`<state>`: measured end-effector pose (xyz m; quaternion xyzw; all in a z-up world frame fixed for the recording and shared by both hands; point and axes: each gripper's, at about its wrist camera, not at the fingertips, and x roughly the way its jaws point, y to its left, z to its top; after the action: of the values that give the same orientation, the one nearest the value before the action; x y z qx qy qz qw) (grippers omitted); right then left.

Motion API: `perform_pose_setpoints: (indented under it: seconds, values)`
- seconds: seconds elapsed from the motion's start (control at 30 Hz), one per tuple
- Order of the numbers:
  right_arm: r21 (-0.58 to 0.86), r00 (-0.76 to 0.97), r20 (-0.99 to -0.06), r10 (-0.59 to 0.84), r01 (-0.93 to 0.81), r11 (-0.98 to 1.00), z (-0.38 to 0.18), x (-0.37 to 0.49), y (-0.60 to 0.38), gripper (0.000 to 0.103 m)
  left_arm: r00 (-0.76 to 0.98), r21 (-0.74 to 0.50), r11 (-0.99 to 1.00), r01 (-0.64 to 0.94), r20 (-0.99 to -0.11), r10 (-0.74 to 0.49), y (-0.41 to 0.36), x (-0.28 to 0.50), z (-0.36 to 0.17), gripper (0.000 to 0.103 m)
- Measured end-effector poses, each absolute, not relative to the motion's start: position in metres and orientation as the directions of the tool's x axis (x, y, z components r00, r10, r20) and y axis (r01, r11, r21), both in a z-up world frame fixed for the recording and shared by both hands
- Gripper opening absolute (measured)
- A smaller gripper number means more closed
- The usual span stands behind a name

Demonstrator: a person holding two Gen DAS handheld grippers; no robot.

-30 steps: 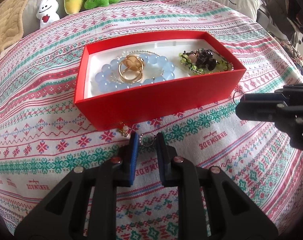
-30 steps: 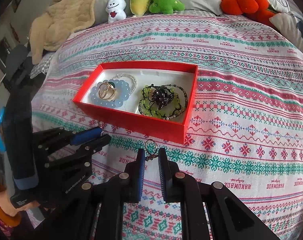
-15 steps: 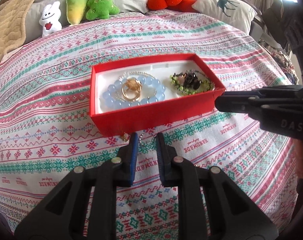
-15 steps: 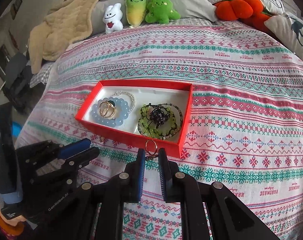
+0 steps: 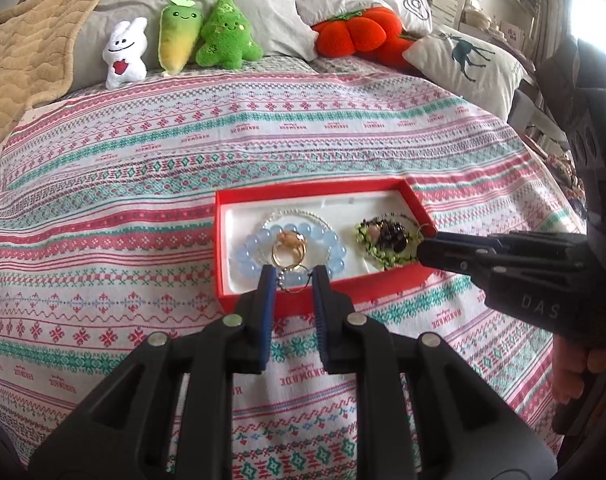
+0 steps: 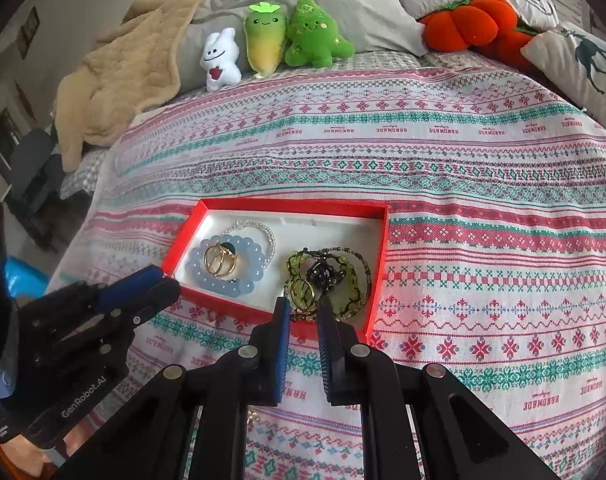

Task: Organize jewelry
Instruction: 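Carry the silver ring into the box with the left while the right carries the earring there, then open both grippers over the box and withdraw them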

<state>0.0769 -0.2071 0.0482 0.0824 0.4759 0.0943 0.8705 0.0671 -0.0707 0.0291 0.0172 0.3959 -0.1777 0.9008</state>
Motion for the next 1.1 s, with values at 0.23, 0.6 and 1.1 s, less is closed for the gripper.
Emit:
perform_pose_setpoints:
  seconds: [0.23, 0.6, 1.1]
  values:
    - [0.246, 0.532, -0.813, 0.236, -0.055, 0.968, 0.044, 0.088, -0.214, 0.014, 0.626, -0.115, 0.947, 0.301, -0.725, -0.287, -0.071, 0.082, 0.024, 0.020]
    - [0.241, 0.521, -0.821, 0.234, -0.055, 0.969, 0.035, 0.097, -0.214, 0.014, 0.623, -0.108, 0.956, 0.274, -0.737, -0.262, -0.072, 0.096, 0.011, 0.020]
    - [0.262, 0.506, -0.821, 0.263, -0.074, 0.962, 0.043, 0.094, -0.214, 0.018, 0.629, -0.096, 0.957, 0.275, -0.735, -0.254, -0.069, 0.088, 0.027, 0.061]
